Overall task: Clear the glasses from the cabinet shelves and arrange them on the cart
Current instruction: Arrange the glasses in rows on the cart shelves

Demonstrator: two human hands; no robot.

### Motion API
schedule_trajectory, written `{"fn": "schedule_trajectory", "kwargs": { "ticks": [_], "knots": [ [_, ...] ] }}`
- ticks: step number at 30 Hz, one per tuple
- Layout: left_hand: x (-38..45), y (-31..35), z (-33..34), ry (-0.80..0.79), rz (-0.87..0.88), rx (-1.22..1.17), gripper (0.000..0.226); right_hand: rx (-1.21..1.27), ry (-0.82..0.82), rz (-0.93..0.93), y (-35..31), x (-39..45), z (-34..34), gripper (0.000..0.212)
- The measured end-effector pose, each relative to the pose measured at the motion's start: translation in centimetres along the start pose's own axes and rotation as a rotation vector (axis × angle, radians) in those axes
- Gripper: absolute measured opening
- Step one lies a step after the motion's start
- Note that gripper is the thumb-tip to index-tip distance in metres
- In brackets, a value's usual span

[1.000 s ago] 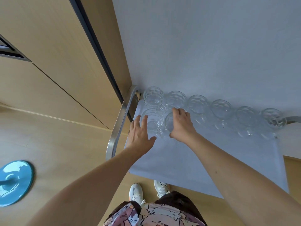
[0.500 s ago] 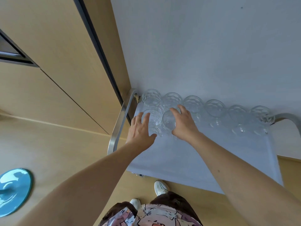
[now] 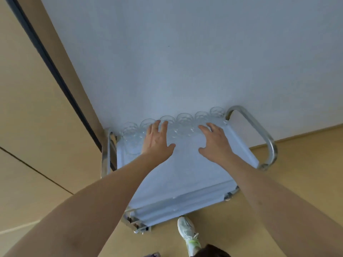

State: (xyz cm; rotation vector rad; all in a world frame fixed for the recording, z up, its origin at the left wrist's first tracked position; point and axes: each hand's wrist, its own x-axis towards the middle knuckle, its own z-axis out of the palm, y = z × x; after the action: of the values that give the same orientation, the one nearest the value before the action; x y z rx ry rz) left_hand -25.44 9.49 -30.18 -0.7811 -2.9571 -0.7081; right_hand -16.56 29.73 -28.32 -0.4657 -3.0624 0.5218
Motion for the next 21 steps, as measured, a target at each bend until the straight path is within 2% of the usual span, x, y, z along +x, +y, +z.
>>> {"fn": "schedule_trajectory", "kwargs": {
  "ticks": [12,21],
  "knots": [
    [-0.3,24.1,5.7,-0.08,0.53,0.011,0.081,0.051,0.251,0.344,17.1,-12.9,-7.6,0.082],
    [-2.4,47.4,14.9,-0.211,0.759,-0.101,0.075,0.008,0.329,0.677,35.9,-25.4,-14.9,0.083]
  ]
}}
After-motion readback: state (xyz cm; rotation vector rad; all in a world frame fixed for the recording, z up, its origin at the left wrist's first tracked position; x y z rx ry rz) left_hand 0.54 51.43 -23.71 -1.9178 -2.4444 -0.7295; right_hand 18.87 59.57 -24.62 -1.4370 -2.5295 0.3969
